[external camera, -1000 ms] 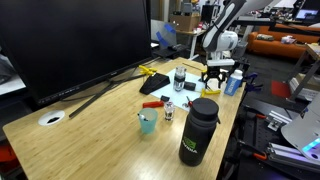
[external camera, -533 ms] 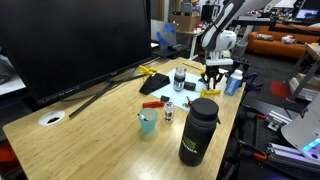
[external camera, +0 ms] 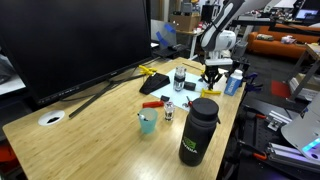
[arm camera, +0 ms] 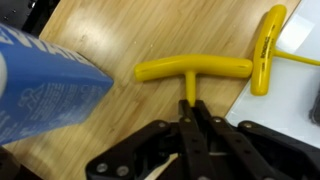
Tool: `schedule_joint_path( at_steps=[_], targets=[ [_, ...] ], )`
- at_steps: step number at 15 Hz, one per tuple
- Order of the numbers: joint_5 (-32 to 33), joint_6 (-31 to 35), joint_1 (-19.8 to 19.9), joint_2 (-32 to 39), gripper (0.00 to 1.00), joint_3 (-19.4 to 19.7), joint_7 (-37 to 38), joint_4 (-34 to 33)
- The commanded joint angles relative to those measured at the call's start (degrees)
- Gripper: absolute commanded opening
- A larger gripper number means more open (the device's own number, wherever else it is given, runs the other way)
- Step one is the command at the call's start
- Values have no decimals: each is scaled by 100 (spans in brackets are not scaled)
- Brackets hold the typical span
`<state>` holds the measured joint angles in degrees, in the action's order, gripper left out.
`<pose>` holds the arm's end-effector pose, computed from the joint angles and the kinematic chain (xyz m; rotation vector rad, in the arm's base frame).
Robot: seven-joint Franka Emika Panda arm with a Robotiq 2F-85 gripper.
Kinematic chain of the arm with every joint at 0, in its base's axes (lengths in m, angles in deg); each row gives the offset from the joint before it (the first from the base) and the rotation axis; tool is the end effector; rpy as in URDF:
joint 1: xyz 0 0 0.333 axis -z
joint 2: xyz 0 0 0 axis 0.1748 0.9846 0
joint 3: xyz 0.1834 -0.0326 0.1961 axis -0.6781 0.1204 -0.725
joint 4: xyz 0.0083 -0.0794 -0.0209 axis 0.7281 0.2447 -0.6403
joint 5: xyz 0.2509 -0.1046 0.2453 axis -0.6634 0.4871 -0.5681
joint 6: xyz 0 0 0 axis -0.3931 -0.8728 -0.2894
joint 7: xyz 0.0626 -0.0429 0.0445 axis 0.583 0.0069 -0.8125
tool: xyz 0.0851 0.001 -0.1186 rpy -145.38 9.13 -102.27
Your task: Get the rightmost yellow object and put it behind all the yellow objects on the black base
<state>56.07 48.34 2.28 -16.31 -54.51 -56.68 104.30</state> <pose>0.4116 -0.2062 0.0878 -2.6521 1.4686 0.5054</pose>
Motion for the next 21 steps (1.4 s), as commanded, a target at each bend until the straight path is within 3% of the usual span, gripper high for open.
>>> schedule_joint_path(
  at_steps=[1, 10, 14, 21],
  targets=[
    [-81, -271, 109, -77, 2, -100, -215, 0],
    [-65, -2465, 98, -1370, 2, -233, -1459, 246],
    [-608, -3700, -25, -1847, 2, -429, -1836, 103],
    [-1807, -6437, -172, -2316, 2, -499, -1941, -401]
  ],
)
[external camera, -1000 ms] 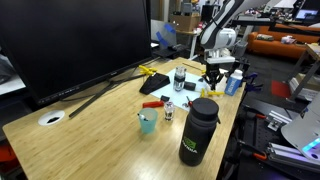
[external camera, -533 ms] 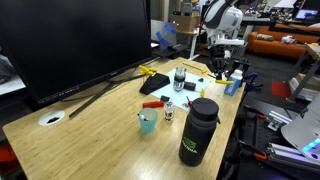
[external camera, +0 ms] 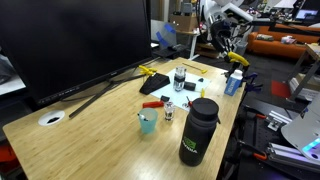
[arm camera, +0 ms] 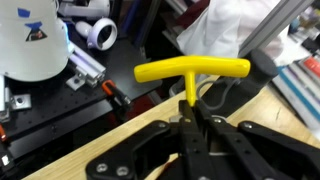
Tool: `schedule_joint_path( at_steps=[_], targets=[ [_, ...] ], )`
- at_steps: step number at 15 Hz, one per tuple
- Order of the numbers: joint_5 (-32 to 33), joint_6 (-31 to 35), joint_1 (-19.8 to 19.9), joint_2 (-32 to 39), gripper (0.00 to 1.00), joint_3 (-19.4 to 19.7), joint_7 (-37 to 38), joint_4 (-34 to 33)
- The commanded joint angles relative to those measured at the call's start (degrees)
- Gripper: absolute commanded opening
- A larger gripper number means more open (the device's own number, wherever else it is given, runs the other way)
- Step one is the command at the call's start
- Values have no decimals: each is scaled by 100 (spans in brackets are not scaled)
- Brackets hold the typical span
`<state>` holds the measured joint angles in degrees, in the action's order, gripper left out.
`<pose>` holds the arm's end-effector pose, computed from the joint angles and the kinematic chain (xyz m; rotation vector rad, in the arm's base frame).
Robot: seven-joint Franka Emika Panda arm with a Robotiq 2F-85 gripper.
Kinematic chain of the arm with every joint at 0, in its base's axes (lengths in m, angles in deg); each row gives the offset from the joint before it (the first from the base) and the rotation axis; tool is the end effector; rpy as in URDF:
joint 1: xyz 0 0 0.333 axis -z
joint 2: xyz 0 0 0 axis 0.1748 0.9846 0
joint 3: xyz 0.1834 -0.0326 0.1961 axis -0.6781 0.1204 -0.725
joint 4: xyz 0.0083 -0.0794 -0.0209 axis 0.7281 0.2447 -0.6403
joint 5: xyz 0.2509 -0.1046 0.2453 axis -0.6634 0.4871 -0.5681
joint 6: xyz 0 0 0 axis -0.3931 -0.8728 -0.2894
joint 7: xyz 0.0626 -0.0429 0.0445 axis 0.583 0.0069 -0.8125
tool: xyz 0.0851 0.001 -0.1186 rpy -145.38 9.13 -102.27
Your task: Get the rightmost yellow object and put it behind all the yellow objects on the black base
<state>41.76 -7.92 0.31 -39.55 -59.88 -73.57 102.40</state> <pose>0.3878 -0.0479 0.2911 -2.2356 0.5890 1.0117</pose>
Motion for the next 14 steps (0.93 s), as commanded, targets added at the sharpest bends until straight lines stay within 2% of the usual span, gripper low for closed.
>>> schedule_joint_path(
  at_steps=[1, 10, 14],
  targets=[
    [-509, -1003, 11, -4, 2, 43, -260, -270],
    [-1880, -2680, -45, 362, 2, 5, -586, -1056],
    [-1922, -2316, -171, 531, 2, -4, -432, -1163]
  ],
)
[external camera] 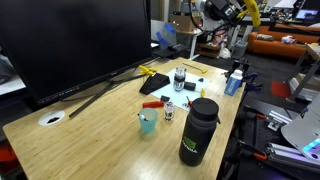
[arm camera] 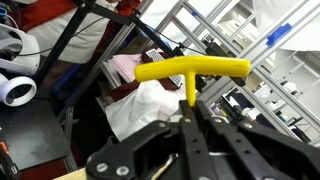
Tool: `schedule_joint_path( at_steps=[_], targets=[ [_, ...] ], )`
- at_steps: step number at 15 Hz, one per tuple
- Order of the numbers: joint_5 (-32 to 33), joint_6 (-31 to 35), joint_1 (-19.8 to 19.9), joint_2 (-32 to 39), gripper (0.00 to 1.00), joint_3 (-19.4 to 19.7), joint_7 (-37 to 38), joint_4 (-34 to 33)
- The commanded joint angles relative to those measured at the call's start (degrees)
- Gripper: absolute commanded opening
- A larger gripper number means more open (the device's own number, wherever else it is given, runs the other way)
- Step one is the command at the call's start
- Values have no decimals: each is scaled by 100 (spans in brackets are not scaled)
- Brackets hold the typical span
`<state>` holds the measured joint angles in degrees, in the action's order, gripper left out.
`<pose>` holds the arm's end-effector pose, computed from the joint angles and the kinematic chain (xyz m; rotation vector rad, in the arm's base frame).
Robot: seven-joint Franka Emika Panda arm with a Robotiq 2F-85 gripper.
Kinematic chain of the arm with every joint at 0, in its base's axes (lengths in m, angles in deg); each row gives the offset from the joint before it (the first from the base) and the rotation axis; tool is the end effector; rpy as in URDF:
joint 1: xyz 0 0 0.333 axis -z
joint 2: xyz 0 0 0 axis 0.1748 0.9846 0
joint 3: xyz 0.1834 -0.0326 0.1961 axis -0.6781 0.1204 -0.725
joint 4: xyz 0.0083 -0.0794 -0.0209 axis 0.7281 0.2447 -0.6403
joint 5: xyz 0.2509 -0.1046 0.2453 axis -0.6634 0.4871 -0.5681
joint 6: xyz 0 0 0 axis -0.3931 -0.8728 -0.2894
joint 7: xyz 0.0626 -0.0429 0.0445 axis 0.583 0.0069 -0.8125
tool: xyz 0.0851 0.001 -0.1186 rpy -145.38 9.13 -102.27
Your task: Get the rightmost yellow object and put it behind all the yellow objects on the black base
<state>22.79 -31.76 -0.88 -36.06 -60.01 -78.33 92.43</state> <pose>0.4084 0.0063 0.3786 -1.8178 0.2245 1.0661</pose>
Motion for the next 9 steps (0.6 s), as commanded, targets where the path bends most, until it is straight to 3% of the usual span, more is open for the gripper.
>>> schedule_joint_path(
  at_steps=[1, 7, 8, 9],
  targets=[
    [6, 27, -50, 89, 9, 29, -6, -52],
    [6, 57, -67, 211, 9, 28, -6, -129],
    [6, 57, -67, 211, 2, 28, -6, -129],
    [-31, 56, -82, 237, 2, 13, 25, -181]
  ],
)
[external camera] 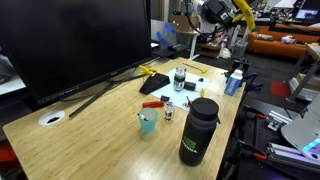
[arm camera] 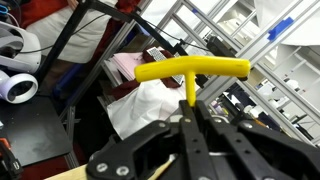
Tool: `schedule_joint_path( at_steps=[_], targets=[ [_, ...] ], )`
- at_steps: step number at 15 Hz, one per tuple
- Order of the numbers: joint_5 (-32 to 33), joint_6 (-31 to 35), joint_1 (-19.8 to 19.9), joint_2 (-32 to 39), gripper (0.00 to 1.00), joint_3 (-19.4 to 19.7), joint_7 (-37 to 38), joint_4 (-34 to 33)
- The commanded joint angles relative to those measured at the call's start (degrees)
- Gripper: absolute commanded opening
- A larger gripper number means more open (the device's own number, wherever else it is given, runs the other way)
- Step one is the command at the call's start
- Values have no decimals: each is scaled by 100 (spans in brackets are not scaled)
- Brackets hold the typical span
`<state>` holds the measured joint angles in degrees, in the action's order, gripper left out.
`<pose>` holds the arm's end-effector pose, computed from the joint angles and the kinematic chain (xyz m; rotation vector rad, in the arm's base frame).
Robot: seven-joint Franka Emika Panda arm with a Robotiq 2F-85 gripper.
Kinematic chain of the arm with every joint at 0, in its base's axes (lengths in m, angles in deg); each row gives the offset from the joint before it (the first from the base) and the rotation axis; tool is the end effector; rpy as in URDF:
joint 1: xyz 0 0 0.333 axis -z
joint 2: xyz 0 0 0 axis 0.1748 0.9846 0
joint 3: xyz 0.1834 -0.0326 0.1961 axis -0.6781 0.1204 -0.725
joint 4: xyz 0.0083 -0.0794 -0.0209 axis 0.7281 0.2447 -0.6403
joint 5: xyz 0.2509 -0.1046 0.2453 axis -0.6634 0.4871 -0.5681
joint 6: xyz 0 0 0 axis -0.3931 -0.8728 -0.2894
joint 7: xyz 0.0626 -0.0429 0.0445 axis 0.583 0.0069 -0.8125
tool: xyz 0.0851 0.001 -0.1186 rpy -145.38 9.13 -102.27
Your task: Get the rightmost yellow object and put it behind all the yellow objects on the black base
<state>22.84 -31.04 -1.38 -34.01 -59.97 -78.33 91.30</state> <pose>0.4154 0.0077 0.3681 -1.8207 0.2344 1.0770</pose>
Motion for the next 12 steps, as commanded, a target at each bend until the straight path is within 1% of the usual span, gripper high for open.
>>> schedule_joint_path(
  at_steps=[1, 4, 8, 12],
  targets=[
    [-62, -38, -52, 82, 2, -11, 63, -154],
    [-68, -57, -125, 231, 2, -56, 135, -438],
    [-719, -335, -9, 632, 2, -4, 244, -796],
    [-1403, -484, 248, 1245, 2, 139, 368, -1242]
  ],
)
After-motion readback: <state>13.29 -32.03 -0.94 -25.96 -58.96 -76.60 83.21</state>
